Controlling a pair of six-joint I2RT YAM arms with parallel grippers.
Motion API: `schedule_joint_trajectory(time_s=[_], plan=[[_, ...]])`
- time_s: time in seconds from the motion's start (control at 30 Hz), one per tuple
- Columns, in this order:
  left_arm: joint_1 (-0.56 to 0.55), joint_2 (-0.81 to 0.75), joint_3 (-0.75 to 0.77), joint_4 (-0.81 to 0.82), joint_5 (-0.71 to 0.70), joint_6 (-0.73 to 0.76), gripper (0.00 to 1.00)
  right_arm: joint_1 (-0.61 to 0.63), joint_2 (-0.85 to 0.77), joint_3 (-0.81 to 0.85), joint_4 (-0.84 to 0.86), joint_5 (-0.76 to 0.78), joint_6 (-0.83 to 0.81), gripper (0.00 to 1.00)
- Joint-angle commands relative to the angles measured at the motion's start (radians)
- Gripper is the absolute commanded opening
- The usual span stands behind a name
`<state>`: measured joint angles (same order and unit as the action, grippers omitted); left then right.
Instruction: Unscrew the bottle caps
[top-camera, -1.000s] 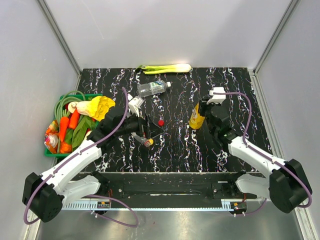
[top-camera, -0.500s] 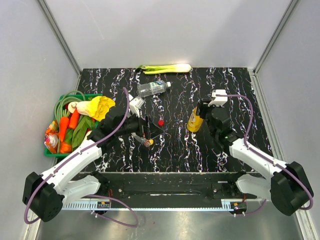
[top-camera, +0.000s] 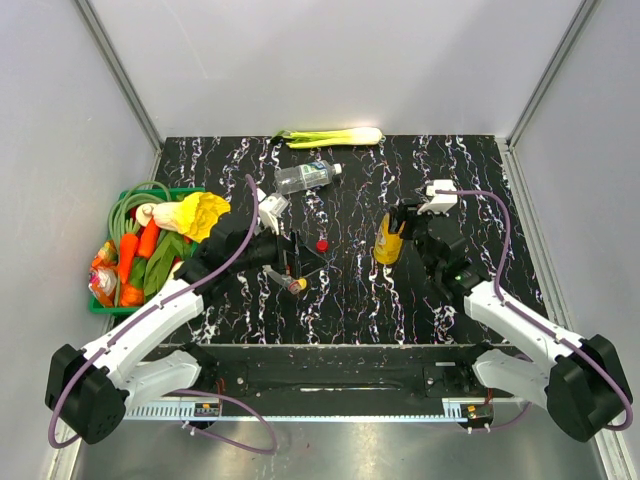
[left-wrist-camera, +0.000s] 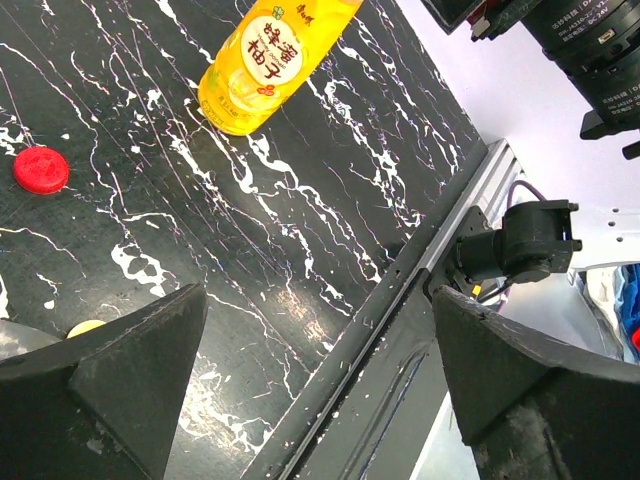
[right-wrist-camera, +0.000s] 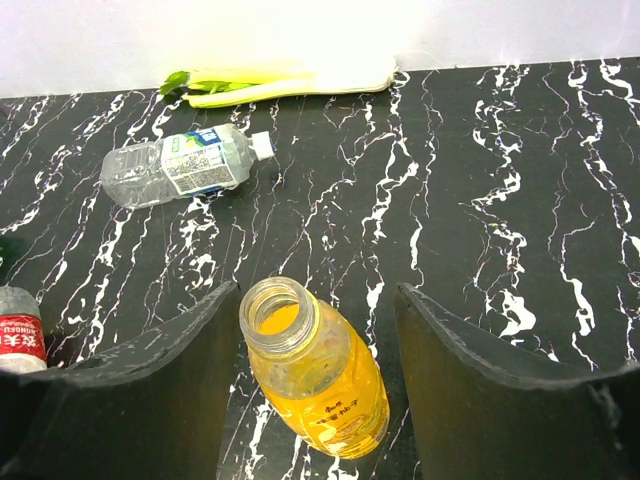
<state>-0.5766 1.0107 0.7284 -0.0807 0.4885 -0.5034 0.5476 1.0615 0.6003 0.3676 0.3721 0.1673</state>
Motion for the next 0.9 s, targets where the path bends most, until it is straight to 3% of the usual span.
schedule_joint_trajectory(time_s=[0.0,0.37,0.63,0.87], plan=[[0.004,-0.018,0.006,0.016,-0.001,0.02,0.99,0.006,-0.024,0.044,-0.001,-0.027,0.015,0.68],[0.006,-0.018,0.012,-0.002,-0.011,0.035,0.99,0.006,-0.047,0.072,-0.027,-0.056,0.026,0.73],[0.004,-0.014,0.04,-0.065,-0.056,0.083,0.99,0.006,-0.058,0.205,-0.197,-0.168,0.049,1.0],[0.006,0.028,0.098,-0.119,-0.111,0.132,0.99,0.006,-0.077,0.266,-0.229,-0.252,0.07,1.0]])
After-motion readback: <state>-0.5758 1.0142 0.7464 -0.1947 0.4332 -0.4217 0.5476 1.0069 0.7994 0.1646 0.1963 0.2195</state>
